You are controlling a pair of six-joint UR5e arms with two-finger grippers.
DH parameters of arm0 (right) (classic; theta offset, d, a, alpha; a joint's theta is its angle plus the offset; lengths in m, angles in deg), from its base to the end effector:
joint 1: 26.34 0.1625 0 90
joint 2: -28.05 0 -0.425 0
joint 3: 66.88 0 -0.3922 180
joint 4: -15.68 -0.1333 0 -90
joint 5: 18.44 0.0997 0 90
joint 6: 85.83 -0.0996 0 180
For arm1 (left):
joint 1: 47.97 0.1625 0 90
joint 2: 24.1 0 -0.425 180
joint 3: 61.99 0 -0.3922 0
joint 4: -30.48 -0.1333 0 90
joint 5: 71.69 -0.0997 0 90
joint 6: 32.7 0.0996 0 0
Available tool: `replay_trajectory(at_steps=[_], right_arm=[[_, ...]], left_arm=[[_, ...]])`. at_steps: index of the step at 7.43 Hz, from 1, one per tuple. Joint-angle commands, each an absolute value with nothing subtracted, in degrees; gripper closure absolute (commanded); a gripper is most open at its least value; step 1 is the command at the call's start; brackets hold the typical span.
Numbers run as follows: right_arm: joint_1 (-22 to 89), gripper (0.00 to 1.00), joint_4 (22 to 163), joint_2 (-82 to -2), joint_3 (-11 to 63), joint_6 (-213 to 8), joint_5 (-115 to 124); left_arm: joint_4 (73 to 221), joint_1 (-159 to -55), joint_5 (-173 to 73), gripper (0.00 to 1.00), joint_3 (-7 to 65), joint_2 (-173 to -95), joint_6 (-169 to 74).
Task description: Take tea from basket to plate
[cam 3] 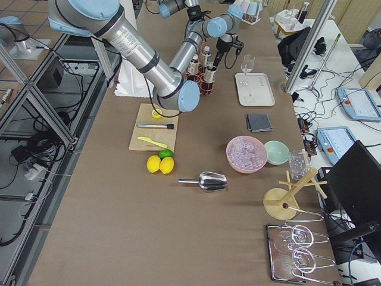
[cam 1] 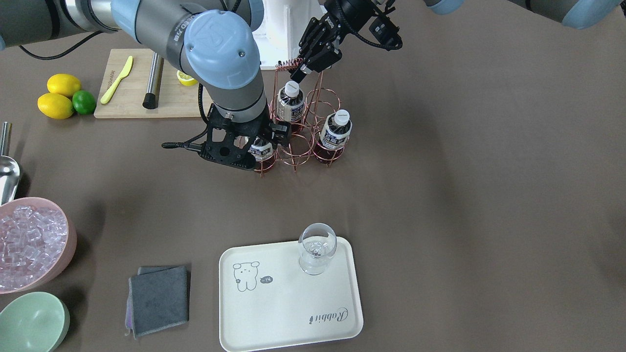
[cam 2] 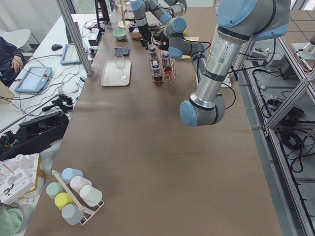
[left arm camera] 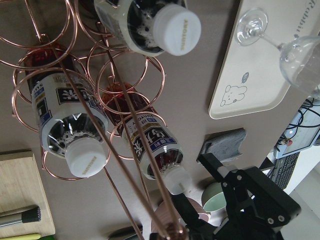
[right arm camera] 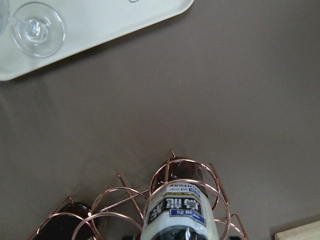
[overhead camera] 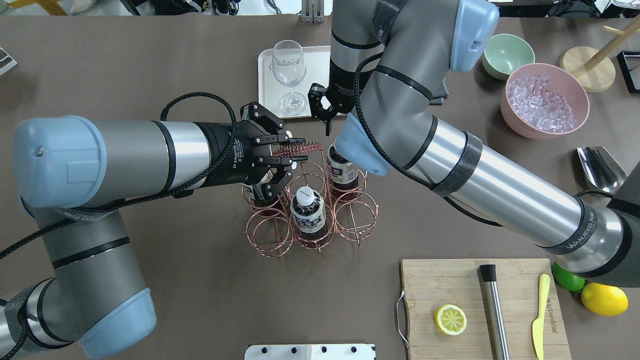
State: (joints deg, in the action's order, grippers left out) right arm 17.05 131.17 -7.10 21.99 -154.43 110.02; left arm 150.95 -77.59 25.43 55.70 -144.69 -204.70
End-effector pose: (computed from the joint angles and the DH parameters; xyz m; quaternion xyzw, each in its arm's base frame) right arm -0.4628 -0.5357 0.1126 -0.1463 -0.3656 0.0958 0.9142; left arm 0.3953 -0.3639 0.0972 -0.3479 0.6068 -0.5657 0.4368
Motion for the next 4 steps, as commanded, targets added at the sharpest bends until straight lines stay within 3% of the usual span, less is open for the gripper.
replay_trajectory(at_steps=[1,2,3,4], right_arm=[[16.99,0.49,131.17,-7.54,21.89,-154.03,111.28],[16.99,0.51,131.17,-7.55,21.97,-154.03,111.55],[16.99,0.44,131.17,-7.46,21.98,-154.03,111.64],[16.99,0.27,131.26,-7.37,22.06,-154.03,111.73]], left_arm=[[150.98,-77.59,25.43,1.00,55.78,-144.69,-204.70],[150.98,-77.59,25.51,1.00,55.78,-144.69,-204.70],[151.06,-77.59,25.51,1.00,55.78,-144.69,-204.70],[151.06,-77.59,25.43,1.00,55.78,-144.69,-204.70]])
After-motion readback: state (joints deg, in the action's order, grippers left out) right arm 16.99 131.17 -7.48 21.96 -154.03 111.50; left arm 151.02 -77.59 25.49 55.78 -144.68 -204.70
